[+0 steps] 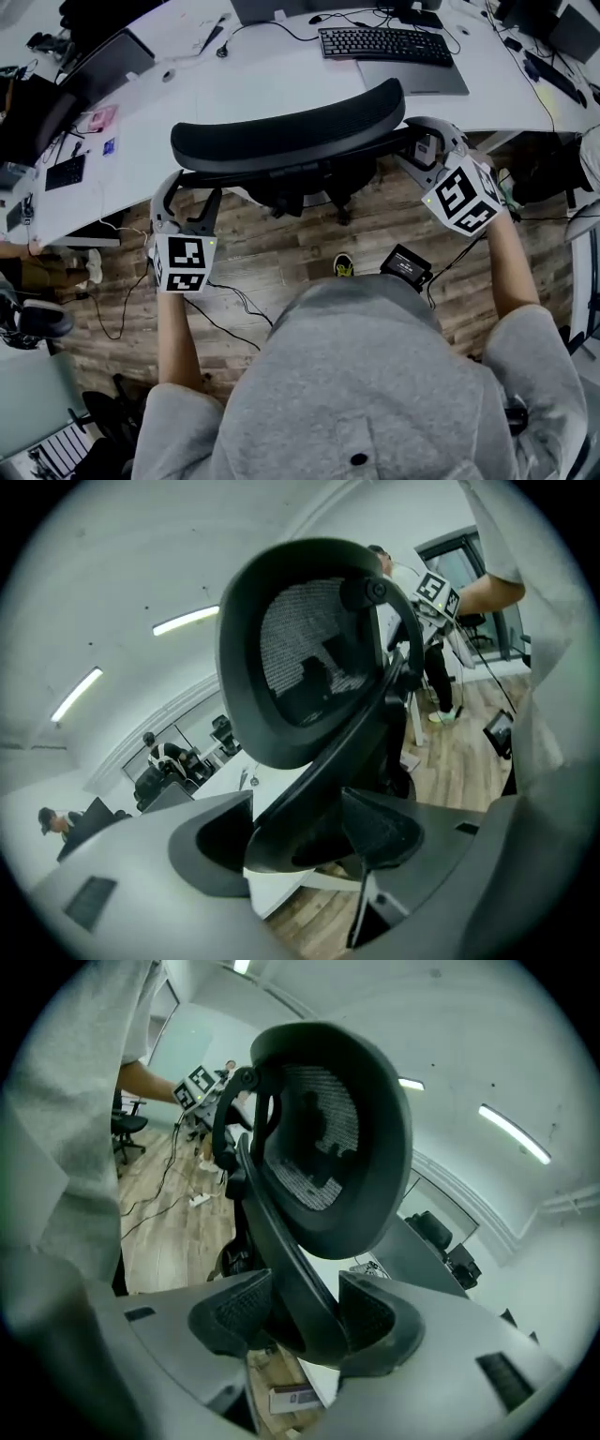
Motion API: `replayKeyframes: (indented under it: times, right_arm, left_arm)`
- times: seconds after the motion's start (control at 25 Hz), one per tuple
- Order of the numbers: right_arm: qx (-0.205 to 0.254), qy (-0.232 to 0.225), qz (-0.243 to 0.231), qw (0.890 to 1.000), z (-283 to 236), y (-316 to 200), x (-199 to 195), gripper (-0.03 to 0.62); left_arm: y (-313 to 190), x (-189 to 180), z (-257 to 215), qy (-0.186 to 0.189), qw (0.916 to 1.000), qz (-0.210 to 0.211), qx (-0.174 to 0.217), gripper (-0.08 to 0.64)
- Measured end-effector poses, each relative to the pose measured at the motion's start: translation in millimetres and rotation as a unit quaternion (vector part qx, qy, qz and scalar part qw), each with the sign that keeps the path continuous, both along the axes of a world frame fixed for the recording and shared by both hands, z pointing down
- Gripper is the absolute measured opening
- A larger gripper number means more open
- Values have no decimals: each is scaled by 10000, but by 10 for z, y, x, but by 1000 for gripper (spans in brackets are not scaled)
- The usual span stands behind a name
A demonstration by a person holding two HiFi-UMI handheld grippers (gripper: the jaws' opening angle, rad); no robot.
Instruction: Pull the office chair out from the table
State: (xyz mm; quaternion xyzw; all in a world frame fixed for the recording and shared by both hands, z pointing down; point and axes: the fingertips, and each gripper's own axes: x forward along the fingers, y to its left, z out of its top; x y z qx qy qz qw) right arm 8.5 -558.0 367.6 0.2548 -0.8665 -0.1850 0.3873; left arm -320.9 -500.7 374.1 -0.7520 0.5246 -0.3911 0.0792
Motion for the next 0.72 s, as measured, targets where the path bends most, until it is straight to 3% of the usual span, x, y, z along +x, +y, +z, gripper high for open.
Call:
replayKeyframes:
  times: [0.16, 0.36, 0.56, 0.72]
  right_arm:
    - [-36, 505, -317, 9982, 113, -56, -53, 224]
    - [87, 1203, -508, 9914, 263, -141, -59, 225]
    - [188, 1537, -674, 9856, 359, -213, -104, 224]
    - [216, 1838, -818, 9793, 475, -246, -157, 224]
  left_arm:
    - [-108, -163, 190, -621, 9970, 205, -402, 305]
    - [-250, -208, 361, -1320, 9854, 596, -892, 305]
    - [-347, -193, 460, -1407, 9785, 830, -1262, 305]
    - [-353, -189, 587, -2040, 9619, 1028, -1501, 304]
